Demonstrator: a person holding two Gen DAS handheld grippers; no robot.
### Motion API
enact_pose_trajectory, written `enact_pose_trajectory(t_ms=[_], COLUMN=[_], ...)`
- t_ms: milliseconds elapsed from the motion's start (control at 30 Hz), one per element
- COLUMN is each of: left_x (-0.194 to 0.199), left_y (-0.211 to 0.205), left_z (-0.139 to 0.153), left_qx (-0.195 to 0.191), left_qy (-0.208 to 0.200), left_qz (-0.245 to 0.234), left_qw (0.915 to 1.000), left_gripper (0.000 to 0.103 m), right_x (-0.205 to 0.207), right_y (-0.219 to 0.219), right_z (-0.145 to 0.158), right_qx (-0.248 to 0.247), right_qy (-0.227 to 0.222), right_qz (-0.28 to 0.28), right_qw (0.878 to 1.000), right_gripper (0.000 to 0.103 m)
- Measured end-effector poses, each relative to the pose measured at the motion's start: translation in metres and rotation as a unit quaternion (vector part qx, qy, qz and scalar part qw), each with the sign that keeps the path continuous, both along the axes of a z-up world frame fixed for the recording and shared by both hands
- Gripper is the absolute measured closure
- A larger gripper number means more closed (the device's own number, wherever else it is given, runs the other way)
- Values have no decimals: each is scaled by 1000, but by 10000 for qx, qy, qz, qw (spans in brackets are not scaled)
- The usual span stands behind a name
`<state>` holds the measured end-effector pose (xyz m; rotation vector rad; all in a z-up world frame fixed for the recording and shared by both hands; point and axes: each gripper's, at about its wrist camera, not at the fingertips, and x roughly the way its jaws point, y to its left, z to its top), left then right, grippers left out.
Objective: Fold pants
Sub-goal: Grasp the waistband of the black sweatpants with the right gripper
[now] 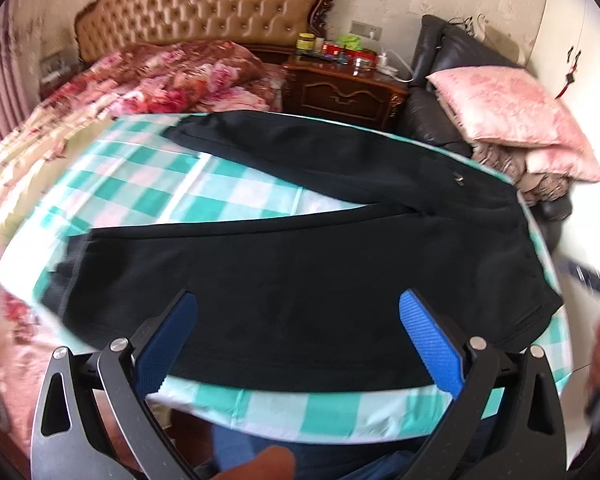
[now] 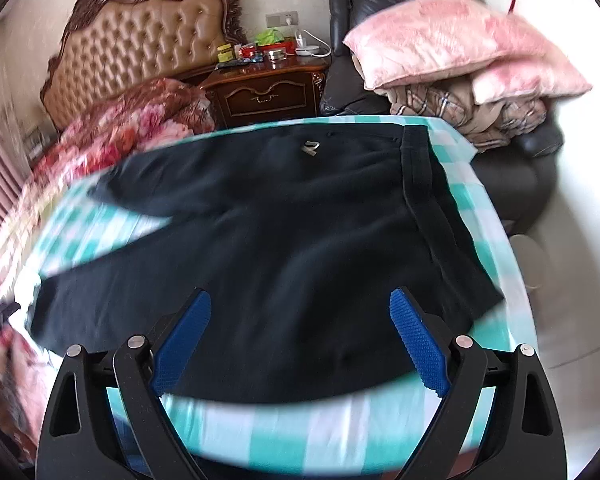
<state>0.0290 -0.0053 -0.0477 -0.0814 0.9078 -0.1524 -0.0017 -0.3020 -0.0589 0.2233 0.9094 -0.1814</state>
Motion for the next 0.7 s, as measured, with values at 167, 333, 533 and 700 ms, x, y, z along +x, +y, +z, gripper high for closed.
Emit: enact_pose_trajectory(t_ms=[167,333,533,700], left_x=[25,56,83,99], left_y=[0,3,17,25], left_z=[-20,-39,-49,-53], left_qx=[-258,-502,-552,-517], left_qy=[70,510,680,762], left_qz=[-227,-271,-27,131], left_qw=[9994,9971,9962,9957], left_gripper=[2,2,2,2], right_x=[123,214,263,280], right_y=[-113,-187,-210,-216], right_z=[-23,-53,-82,-102], right_qx=[55,162,194,151], right_qy=[392,672,926,1169], right_qz=[-312,-321,86,415], right_qw=[9987,9971,9955,9922], right_gripper=[15,14,18,22])
